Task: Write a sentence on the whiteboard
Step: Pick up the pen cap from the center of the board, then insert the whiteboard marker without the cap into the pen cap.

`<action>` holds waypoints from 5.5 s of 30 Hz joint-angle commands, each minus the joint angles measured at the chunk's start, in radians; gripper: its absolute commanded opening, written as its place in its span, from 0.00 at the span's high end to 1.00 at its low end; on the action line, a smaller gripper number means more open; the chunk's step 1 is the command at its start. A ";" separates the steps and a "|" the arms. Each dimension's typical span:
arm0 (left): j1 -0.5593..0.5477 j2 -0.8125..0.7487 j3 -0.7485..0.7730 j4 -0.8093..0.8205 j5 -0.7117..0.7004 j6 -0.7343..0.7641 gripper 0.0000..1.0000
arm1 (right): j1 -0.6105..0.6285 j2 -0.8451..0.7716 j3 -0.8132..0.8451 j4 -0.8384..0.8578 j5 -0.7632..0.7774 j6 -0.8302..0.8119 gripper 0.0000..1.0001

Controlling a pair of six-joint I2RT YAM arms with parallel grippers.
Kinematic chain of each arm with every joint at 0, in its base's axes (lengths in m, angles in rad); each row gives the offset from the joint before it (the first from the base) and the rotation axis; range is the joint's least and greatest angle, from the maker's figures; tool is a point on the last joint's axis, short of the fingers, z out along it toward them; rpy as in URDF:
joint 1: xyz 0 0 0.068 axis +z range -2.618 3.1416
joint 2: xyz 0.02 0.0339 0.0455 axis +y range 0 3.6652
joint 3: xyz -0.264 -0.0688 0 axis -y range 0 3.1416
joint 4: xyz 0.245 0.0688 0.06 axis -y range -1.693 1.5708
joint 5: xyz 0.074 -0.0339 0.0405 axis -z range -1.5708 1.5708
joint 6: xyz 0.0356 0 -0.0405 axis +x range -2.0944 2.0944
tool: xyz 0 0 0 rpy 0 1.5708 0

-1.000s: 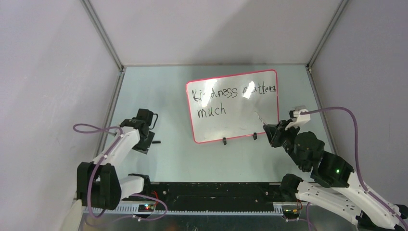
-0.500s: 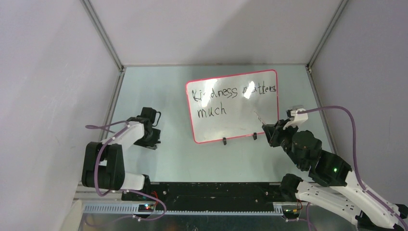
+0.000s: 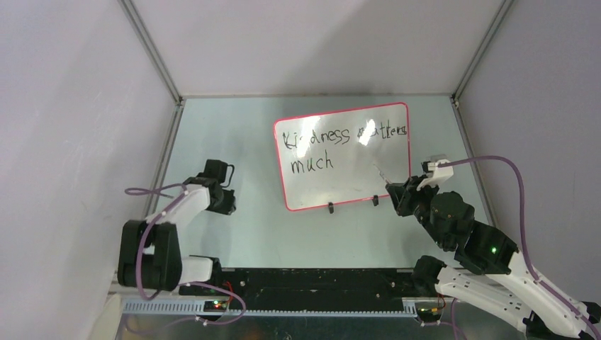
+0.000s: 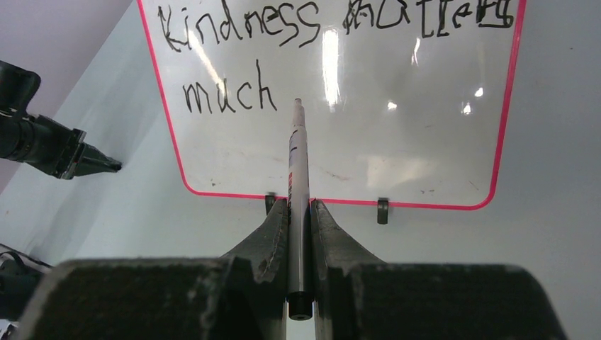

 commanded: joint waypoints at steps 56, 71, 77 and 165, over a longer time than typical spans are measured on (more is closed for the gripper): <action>-0.355 -0.835 -0.315 0.741 0.128 -0.273 1.00 | 0.284 0.574 0.097 0.726 -0.210 -0.265 1.00; -0.354 -0.849 -0.343 0.744 0.166 -0.324 1.00 | 0.293 0.695 0.165 0.742 -0.199 -0.290 1.00; -0.355 -0.856 -0.354 0.765 0.170 -0.341 1.00 | 0.293 0.718 0.174 0.738 -0.203 -0.287 1.00; -0.463 -0.793 -0.334 0.852 0.204 -0.298 1.00 | 0.265 0.997 0.357 0.713 -0.083 -0.336 1.00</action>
